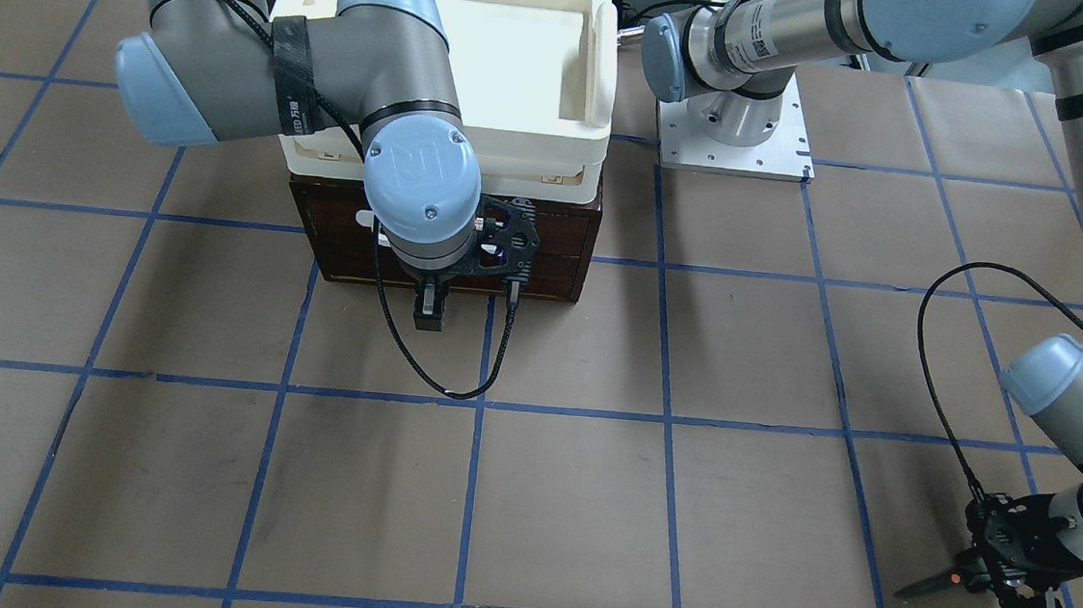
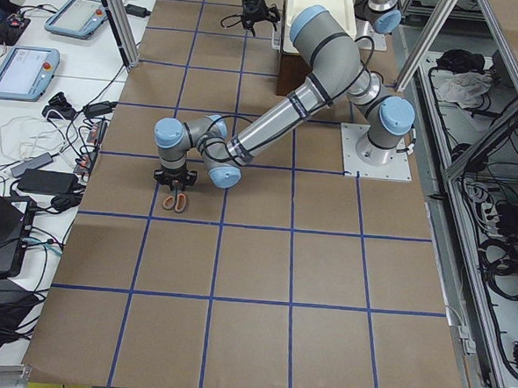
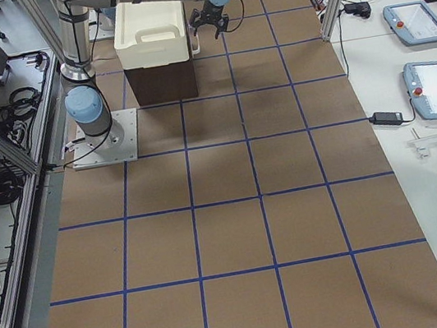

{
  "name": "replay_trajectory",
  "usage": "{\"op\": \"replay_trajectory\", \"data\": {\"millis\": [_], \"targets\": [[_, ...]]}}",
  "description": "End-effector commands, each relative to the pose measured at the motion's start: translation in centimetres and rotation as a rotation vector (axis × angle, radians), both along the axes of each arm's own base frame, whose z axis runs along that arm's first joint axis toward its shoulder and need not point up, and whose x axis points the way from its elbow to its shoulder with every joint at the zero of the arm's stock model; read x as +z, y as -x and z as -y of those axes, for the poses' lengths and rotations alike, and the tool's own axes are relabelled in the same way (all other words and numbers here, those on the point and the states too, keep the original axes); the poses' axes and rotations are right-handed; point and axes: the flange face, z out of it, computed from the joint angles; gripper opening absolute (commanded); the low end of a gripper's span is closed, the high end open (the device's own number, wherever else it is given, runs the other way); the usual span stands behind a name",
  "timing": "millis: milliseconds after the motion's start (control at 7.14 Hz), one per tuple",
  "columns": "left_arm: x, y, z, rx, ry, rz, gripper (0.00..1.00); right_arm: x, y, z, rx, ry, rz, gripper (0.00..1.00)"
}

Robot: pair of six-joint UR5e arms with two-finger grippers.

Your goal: Place scissors in drawer with both arms

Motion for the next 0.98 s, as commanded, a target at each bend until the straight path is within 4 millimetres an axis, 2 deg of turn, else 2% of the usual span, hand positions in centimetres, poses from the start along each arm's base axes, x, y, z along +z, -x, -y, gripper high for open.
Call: {"op": "replay_trajectory", "data": {"millis": [0,280,420,700,840], "targets": [[0.9,0.2,-0.1,-0.011,0.007,-0.007,0.00,-1.0,0.1,-0.5,0.004,-0.011,-0.003,1.00],[4.1,2.1,-0.2,-0.030,0.011,-0.018,0.00,-1.1,-0.2,-0.7,0.011,-0.015,-0.001,1.00],[6.9,3.2,-0.9,-0.038,-0.013,-0.034,0.00,-1.1,-0.1,-0.8,0.011,-0.016,-0.002,1.00],[13.8,5.7,-3.2,-0.049,-0.045,-0.038,0.00,-1.7,-0.1,-0.9,0.013,-0.015,-0.002,1.00],[15.6,6.1,-4.1,-0.039,-0.052,-0.044,0.00,-1.7,-0.1,-0.7,0.013,-0.006,0.001,1.00]]}}
